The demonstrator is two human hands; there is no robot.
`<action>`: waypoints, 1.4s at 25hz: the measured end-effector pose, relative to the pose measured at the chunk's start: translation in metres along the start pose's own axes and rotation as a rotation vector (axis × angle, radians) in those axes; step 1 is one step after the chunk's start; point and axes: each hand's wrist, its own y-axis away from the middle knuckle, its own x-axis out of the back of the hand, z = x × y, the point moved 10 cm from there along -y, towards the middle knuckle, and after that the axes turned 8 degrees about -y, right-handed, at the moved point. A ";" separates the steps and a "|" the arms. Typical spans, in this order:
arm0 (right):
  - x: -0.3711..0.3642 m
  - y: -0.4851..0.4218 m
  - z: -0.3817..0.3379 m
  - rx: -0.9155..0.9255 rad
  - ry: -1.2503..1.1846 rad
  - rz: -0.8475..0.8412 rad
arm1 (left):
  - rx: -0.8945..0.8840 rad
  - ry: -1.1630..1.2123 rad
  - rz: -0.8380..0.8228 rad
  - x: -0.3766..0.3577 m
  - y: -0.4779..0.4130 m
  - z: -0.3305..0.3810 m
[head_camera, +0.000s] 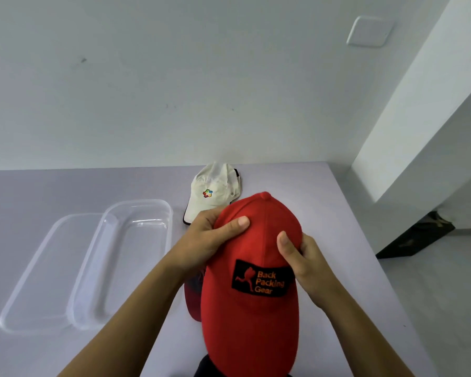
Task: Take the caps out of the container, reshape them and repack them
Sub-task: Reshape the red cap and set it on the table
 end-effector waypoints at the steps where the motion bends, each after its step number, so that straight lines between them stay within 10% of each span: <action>1: 0.003 0.000 0.000 0.015 0.057 0.030 | -0.014 -0.086 0.072 0.009 -0.002 0.001; 15: 0.020 -0.005 -0.018 0.091 0.209 0.197 | -0.104 -0.545 0.335 0.026 0.009 0.017; 22: 0.027 -0.003 -0.017 0.147 0.415 0.267 | 0.139 -0.597 0.224 0.023 0.007 -0.014; 29: 0.022 -0.008 0.007 0.004 0.282 0.212 | -0.009 -0.493 0.298 0.032 0.009 -0.005; 35: 0.013 -0.010 0.019 -0.105 0.145 0.069 | 0.245 -0.258 -0.298 -0.002 0.006 -0.027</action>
